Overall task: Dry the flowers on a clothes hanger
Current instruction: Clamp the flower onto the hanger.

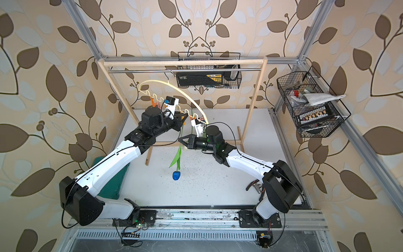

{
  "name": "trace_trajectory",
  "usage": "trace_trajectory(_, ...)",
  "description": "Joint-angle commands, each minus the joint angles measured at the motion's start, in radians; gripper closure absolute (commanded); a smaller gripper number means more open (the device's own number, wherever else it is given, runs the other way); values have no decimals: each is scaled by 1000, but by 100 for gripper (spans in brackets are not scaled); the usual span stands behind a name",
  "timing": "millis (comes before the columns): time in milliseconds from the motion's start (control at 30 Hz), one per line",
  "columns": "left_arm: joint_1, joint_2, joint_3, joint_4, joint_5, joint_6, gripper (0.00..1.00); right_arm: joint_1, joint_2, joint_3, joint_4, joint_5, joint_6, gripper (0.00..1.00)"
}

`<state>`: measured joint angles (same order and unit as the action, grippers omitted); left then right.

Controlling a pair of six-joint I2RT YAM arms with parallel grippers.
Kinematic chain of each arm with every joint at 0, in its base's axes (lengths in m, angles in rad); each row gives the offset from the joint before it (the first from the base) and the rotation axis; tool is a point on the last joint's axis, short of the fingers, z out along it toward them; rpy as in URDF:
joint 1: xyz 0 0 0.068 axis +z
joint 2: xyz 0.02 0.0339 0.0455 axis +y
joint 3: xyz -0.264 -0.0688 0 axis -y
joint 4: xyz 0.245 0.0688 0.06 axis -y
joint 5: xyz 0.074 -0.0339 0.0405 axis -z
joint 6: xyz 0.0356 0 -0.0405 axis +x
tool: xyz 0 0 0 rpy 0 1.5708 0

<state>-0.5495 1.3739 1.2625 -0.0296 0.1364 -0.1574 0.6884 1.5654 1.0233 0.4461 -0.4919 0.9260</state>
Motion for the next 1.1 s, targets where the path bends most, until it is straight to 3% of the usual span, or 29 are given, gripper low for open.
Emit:
trace_trajectory(0,0,-9,20,-2,-4,-10,80,-13,28,12,67,-17,35,100)
trace_trajectory(1067,-1,-12,18,-4,-1,-9,82,3,-2,50,77,-34,-25,100)
